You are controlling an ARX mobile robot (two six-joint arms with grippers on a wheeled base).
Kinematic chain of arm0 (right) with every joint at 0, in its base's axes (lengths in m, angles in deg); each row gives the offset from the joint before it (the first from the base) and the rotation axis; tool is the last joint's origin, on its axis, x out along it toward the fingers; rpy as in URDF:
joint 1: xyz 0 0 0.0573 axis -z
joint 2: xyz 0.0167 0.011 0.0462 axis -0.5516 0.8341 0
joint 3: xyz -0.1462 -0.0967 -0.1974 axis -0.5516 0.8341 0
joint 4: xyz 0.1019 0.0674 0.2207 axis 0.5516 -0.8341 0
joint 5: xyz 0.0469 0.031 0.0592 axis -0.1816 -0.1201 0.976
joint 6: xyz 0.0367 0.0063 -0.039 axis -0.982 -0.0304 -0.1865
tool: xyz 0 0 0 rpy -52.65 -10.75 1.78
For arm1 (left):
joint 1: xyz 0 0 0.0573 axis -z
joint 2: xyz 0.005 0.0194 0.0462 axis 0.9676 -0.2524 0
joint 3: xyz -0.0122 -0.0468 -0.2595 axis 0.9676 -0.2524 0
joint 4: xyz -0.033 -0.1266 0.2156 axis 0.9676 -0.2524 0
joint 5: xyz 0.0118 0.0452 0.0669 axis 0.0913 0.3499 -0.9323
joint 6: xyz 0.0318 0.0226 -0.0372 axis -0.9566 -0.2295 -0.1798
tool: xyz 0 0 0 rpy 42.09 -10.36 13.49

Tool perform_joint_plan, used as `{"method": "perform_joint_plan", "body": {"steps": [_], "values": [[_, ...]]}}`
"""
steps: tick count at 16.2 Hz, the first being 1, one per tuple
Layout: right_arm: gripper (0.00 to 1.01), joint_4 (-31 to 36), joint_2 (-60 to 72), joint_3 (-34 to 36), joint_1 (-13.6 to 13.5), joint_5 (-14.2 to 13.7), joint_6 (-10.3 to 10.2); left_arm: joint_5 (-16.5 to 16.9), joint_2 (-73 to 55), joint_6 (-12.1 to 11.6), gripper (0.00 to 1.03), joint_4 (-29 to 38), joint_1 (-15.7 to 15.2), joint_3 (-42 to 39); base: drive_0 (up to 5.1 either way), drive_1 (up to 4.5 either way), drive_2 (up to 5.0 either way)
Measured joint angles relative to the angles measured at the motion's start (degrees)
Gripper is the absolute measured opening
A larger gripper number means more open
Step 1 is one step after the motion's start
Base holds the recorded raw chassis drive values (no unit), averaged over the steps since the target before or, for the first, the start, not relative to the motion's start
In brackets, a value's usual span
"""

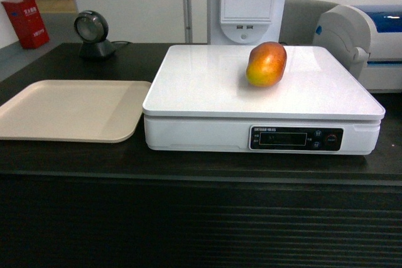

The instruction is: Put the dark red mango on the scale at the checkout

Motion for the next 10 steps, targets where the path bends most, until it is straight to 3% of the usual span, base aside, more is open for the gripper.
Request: {"method": "perform_joint_plan", "body": {"steps": [2,6,10], "values": [[0.98,-0.02,0.0,0.0,0.0,0.0,-0.02,0.0,2.08,-0.02,0.02,1.27,0.0,-1.73,0.0,0.0,0.0],[0.98,0.0,0.0,0.0,0.0,0.0,0.0,0.0,7.61,0.0,0.02,-4.81,0.0,-2.03,0.0,0.0,0.0],[0.98,0.0,0.0,0.0,0.0,0.0,0.0,0.0,9.11,-0.02,0.02,-6.36,0.0,-2.03,0.0,0.0,0.0]]}}
